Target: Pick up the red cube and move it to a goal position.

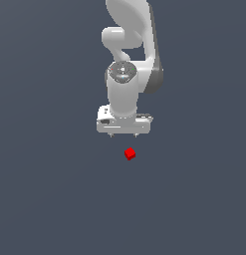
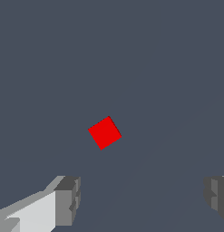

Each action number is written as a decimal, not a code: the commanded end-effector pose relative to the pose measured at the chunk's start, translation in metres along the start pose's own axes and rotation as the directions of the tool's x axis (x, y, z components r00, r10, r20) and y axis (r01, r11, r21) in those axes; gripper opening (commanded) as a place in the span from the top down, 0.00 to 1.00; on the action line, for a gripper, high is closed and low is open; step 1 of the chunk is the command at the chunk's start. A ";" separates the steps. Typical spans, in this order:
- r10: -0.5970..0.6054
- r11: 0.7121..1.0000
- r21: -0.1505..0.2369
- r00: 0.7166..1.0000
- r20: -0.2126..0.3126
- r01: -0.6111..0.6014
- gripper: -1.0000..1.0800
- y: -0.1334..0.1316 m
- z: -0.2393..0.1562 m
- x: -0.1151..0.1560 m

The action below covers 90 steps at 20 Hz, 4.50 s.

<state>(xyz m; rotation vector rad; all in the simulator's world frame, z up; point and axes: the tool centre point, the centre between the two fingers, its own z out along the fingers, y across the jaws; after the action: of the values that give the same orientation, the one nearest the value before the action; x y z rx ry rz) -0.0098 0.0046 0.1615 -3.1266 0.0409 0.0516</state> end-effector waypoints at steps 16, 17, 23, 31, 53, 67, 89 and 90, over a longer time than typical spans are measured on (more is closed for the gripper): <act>-0.186 0.983 -0.007 0.983 -0.009 0.186 0.04 -0.009 0.047 0.007; -0.212 0.977 -0.008 0.977 -0.010 0.212 0.04 -0.011 0.053 0.008; -0.376 0.927 -0.016 0.926 -0.017 0.376 0.04 -0.021 0.097 0.013; -0.507 0.862 -0.026 0.862 -0.021 0.507 0.04 -0.029 0.133 0.018; -0.535 0.845 -0.029 0.845 -0.021 0.534 1.00 -0.029 0.135 0.017; -0.535 0.845 -0.030 0.844 -0.020 0.535 1.00 -0.004 0.053 -0.005; -0.536 0.844 -0.028 0.844 -0.022 0.536 1.00 0.063 -0.183 -0.064; -0.536 0.844 -0.028 0.844 -0.022 0.536 1.00 0.066 -0.191 -0.066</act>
<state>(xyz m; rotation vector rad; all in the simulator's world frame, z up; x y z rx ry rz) -0.0676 -0.0585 0.3400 -3.0269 -0.8363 -0.0026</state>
